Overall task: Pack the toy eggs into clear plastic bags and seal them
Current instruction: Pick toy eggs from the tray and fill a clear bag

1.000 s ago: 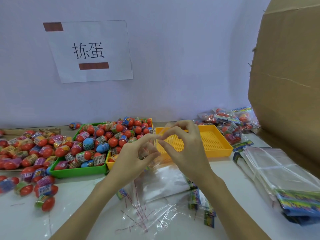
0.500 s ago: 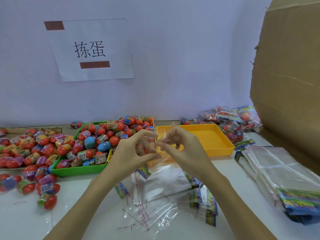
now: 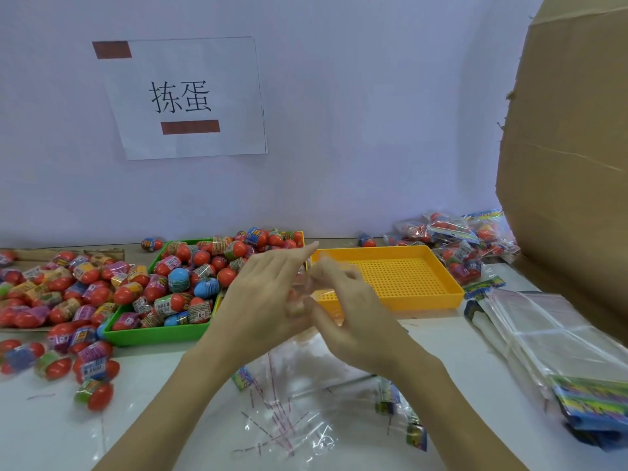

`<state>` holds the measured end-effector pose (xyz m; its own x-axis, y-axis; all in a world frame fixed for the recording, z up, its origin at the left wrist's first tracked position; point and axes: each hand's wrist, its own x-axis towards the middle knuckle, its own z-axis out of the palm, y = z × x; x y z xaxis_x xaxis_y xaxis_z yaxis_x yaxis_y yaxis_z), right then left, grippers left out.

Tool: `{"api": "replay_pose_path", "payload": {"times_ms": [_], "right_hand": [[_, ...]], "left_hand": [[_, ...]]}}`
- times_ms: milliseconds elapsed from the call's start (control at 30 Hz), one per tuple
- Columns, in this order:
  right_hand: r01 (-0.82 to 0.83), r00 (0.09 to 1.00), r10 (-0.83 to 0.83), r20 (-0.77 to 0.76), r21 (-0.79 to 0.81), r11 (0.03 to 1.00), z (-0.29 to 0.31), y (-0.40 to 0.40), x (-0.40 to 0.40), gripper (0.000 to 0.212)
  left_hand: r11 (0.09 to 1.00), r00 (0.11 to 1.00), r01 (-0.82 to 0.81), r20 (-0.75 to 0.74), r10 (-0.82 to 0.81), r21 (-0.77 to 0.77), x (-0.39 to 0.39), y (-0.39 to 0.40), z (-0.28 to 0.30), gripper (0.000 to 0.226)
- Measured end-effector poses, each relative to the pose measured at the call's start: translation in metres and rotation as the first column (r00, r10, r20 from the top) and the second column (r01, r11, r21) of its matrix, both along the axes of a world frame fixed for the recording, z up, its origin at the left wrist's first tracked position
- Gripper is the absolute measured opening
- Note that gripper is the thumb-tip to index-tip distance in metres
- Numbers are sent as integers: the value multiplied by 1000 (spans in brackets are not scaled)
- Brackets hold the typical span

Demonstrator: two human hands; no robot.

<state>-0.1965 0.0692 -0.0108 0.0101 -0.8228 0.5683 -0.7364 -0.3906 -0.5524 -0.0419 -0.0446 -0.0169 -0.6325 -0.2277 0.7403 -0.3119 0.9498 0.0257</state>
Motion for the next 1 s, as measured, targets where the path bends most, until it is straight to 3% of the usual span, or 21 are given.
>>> {"api": "replay_pose_path", "payload": {"times_ms": [133, 233, 333, 433, 567, 667, 733, 900, 1000], "right_hand": [[-38, 999, 38, -3, -62, 997, -2, 0, 6, 24], [5, 998, 10, 62, -226, 974, 1, 1, 4, 29], [121, 978, -49, 201, -365, 923, 1, -2, -1, 25], [220, 958, -148, 246, -299, 929, -2, -8, -6, 21], [156, 988, -156, 12, -14, 988, -21, -19, -3, 25], [202, 946, -165, -281, 110, 973, -37, -31, 6, 37], [250, 904, -186, -385, 122, 961, -41, -38, 9, 45], [358, 829, -281, -484, 73, 931, -43, -47, 9, 65], [320, 865, -265, -425, 61, 946, -43, -46, 8, 48]], "left_hand": [[984, 1000, -28, -9, 29, 174, -3, 4, -5, 84], [928, 995, 67, -96, -34, 367, 2, -3, -4, 54], [798, 961, 182, -276, -21, 574, 9, -11, 0, 45], [669, 892, 201, -416, 177, 715, 16, -21, 7, 45], [559, 802, 207, -466, 372, 803, 24, -33, 6, 36], [514, 810, 200, -436, 392, 834, 26, -39, 1, 39], [499, 831, 189, -408, 378, 846, 27, -41, 0, 44], [474, 880, 192, -365, 304, 859, 24, -40, -1, 45], [475, 894, 188, -351, 280, 859, 24, -39, -1, 43]]}}
